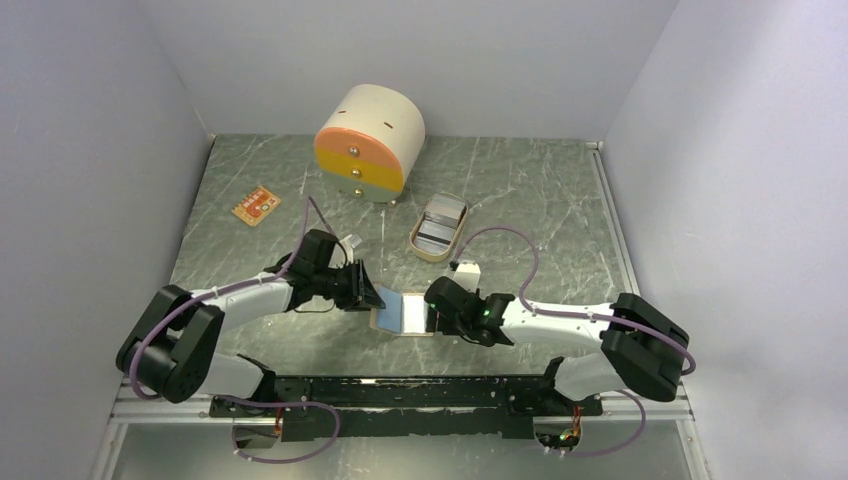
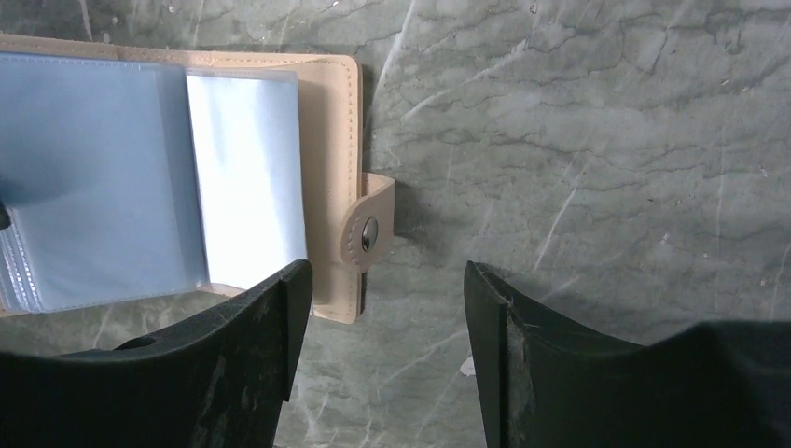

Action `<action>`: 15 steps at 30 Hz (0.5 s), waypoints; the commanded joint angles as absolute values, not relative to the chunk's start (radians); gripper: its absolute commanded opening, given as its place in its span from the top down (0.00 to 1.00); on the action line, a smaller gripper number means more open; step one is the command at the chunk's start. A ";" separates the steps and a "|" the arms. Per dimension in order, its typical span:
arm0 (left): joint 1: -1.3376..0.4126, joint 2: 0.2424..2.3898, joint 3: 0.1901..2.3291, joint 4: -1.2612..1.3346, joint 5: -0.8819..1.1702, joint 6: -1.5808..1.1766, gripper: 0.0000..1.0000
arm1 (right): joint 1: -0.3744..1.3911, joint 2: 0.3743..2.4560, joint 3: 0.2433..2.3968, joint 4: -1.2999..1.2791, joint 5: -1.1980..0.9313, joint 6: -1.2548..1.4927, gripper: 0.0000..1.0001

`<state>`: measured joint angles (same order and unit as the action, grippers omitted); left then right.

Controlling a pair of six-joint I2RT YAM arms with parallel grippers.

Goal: Put the credit cards into the card holder
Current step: Open the card holder at the center of the board.

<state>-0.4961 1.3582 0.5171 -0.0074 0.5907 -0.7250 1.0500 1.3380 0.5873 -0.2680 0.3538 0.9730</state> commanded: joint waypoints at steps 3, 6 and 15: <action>-0.503 1.409 0.556 0.001 0.620 -0.711 0.77 | 1.049 1.317 0.579 -0.262 0.380 0.963 0.37; -0.503 1.405 0.553 0.005 0.629 -0.710 0.90 | 1.048 1.277 0.597 -0.220 0.336 0.901 0.37; -0.502 1.402 0.590 -0.086 0.631 -0.654 0.91 | 1.046 1.166 0.661 -0.110 0.390 0.548 0.34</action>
<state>-0.4961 1.4055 0.5453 -0.0460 0.5934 -0.6918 1.0500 1.2083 0.6510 -0.2123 0.3439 0.8024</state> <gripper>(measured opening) 0.107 0.656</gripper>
